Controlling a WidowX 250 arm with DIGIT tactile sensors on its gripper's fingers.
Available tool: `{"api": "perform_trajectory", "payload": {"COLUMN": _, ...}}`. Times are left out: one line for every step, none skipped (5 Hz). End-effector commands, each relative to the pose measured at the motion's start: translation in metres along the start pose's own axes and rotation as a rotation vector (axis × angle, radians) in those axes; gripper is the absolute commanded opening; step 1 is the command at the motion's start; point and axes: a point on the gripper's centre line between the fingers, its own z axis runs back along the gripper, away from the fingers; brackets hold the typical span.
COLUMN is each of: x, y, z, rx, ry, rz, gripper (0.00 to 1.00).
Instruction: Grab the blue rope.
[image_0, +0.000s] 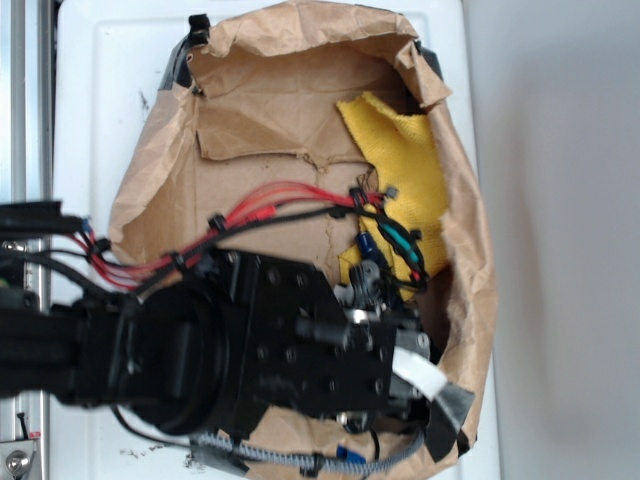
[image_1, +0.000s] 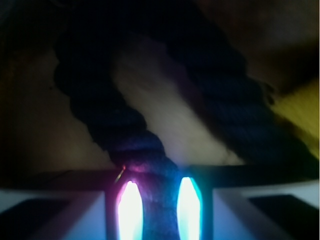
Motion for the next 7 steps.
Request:
{"api": "perform_trajectory", "payload": {"x": -0.005, "y": 0.027, "z": 0.06, "rx": -0.006, "ry": -0.098, "rz": 0.146, "gripper": 0.0}}
{"api": "perform_trajectory", "payload": {"x": -0.007, "y": 0.033, "z": 0.083, "rx": -0.034, "ry": -0.112, "rz": 0.199, "gripper": 0.0}}
{"api": "perform_trajectory", "payload": {"x": -0.011, "y": 0.035, "z": 0.112, "rx": -0.031, "ry": -0.107, "rz": 0.262, "gripper": 0.0}}
{"api": "perform_trajectory", "payload": {"x": -0.012, "y": 0.03, "z": 0.134, "rx": 0.009, "ry": -0.075, "rz": 0.327, "gripper": 0.0}}
{"api": "perform_trajectory", "payload": {"x": -0.014, "y": 0.035, "z": 0.146, "rx": 0.045, "ry": -0.083, "rz": 0.397, "gripper": 0.0}}
{"api": "perform_trajectory", "payload": {"x": -0.016, "y": 0.041, "z": 0.153, "rx": 0.053, "ry": -0.103, "rz": 0.446, "gripper": 0.0}}
{"api": "perform_trajectory", "payload": {"x": -0.02, "y": 0.042, "z": 0.158, "rx": 0.062, "ry": -0.115, "rz": 0.447, "gripper": 0.0}}
